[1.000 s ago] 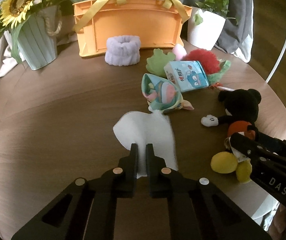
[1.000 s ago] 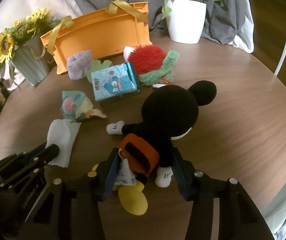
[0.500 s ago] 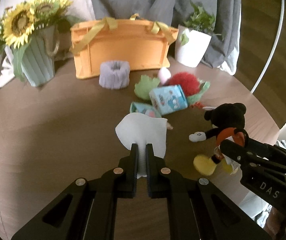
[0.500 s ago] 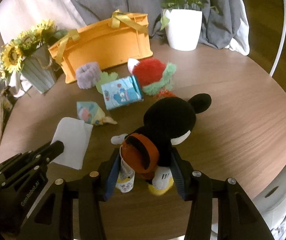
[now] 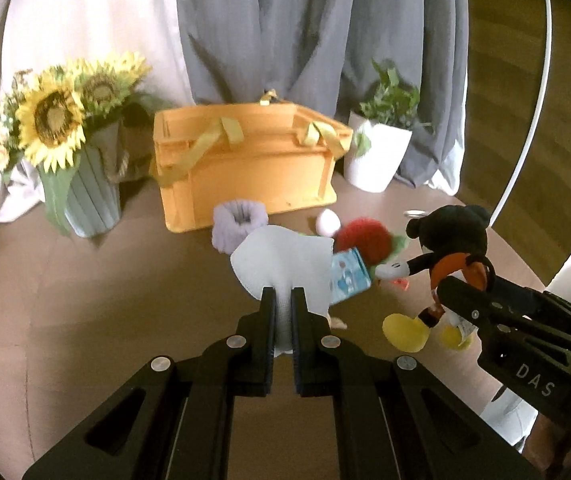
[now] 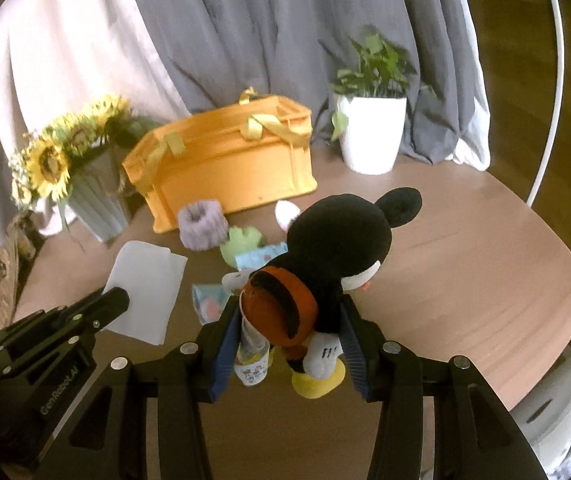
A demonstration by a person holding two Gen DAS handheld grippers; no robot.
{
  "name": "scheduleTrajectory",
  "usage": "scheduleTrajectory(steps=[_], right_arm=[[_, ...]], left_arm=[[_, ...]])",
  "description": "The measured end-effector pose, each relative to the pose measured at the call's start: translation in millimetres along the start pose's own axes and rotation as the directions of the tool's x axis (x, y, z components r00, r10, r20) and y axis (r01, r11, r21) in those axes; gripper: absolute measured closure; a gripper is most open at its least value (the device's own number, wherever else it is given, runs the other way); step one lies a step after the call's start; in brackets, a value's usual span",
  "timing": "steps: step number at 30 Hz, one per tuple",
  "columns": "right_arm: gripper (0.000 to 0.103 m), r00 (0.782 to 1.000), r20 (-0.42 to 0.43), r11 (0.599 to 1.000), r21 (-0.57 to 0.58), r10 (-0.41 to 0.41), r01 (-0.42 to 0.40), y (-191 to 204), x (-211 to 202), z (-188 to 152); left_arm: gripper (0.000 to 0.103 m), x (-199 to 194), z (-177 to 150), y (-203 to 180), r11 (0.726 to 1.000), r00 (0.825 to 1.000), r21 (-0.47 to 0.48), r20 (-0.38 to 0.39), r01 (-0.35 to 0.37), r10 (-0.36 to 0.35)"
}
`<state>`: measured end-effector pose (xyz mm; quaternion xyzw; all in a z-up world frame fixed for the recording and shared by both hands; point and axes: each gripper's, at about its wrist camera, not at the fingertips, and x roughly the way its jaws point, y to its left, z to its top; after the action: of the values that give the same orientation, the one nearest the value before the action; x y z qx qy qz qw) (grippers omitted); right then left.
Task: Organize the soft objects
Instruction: 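Carry the white cloth and Mickey plush over the orange crate with both tools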
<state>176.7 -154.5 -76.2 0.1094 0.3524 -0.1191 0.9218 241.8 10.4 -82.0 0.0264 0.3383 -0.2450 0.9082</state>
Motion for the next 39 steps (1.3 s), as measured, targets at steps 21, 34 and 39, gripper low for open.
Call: scheduleTrajectory(steps=[21,34,39], right_arm=[[0.055,0.969,0.159,0.977,-0.129,0.189,-0.169,5.4,-4.5,75.4],[0.055,0.926,0.24,0.951,-0.18,0.291,-0.253,4.9,5.0,119.8],[0.055,0.914,0.266,0.948,-0.172,0.305,-0.266,8.1,12.1,131.8]], left_arm=[[0.094,-27.5,60.9,-11.5,0.984,0.966,-0.092,0.201,-0.149,0.165],[0.094,-26.3,102.2,-14.3,0.968,0.917,-0.1,0.31,-0.231,0.251],[0.094,-22.0,117.2,-9.6,0.966,0.907,-0.084,0.332,-0.244,0.258]])
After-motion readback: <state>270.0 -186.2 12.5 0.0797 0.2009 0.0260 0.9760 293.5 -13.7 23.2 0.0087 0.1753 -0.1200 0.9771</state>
